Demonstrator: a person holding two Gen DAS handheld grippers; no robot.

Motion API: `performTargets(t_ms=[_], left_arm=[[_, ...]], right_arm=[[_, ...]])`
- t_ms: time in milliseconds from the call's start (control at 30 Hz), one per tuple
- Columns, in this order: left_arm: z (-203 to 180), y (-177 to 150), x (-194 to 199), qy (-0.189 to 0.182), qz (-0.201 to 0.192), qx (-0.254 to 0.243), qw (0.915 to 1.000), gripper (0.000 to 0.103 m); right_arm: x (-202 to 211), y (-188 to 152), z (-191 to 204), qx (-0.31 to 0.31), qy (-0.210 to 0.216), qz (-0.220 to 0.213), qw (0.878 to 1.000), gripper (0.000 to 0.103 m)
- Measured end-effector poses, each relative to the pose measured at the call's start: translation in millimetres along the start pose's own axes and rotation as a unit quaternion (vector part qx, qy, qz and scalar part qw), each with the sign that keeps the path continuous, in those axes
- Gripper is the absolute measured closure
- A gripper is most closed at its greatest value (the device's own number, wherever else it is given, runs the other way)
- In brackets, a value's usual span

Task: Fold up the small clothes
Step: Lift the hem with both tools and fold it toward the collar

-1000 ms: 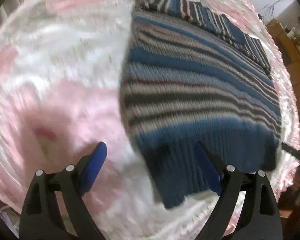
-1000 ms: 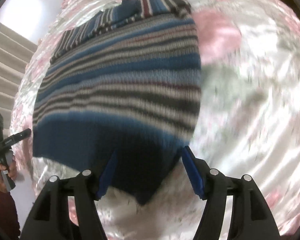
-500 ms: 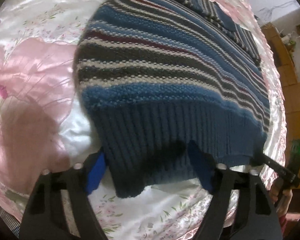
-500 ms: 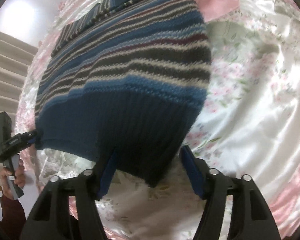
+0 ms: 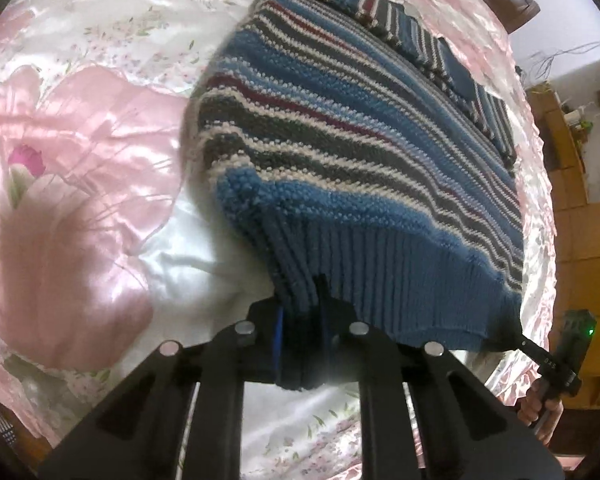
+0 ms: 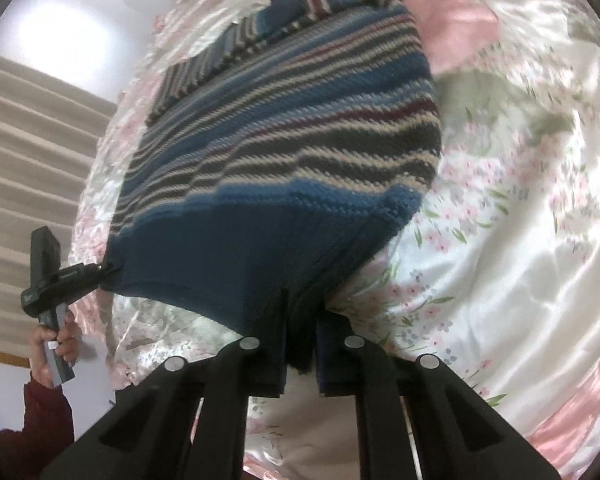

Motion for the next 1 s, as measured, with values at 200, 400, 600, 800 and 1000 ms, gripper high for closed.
performTargets(t_ms=[200, 400, 600, 800, 1000], left_arm=[[-16, 9, 21, -0.048, -0.011, -0.008, 0.9988, 0.092], [-31, 35, 30, -0.105, 0.000, -0.003, 0.9945, 0.092], [-41, 83, 21, -0.115, -0.008, 0.026, 0.9930, 0.092], [-44, 119, -3, -0.096, -0.024, 0.046, 0.9940, 0.091], [-41, 139, -38, -0.067, -0.015, 0.047, 0.9965, 0.088]], right_arm=[[23, 20, 6, -0.006, 0.029, -0.031, 0.999, 0.093], [45, 53, -1, -0.022, 0.028, -0.055, 0.998, 0.093], [32, 101, -26, -0.044, 0.022, -0.059, 0.997, 0.093], [8, 143, -65, -0.077, 0.040, -0.047, 0.995, 0.093], [-24, 162, -90, -0.091, 0.038, -0.022, 0.995, 0.093]])
Point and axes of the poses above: each gripper's, at about its wrist camera, not at the fingertips, and x roughly against the way its jaws point, z to its left, y to its top, the point moved 5 cm from there along -x, roughly the way its jaws point, and after that the axes turned 15 degrees about x, right-handed, at the moved point
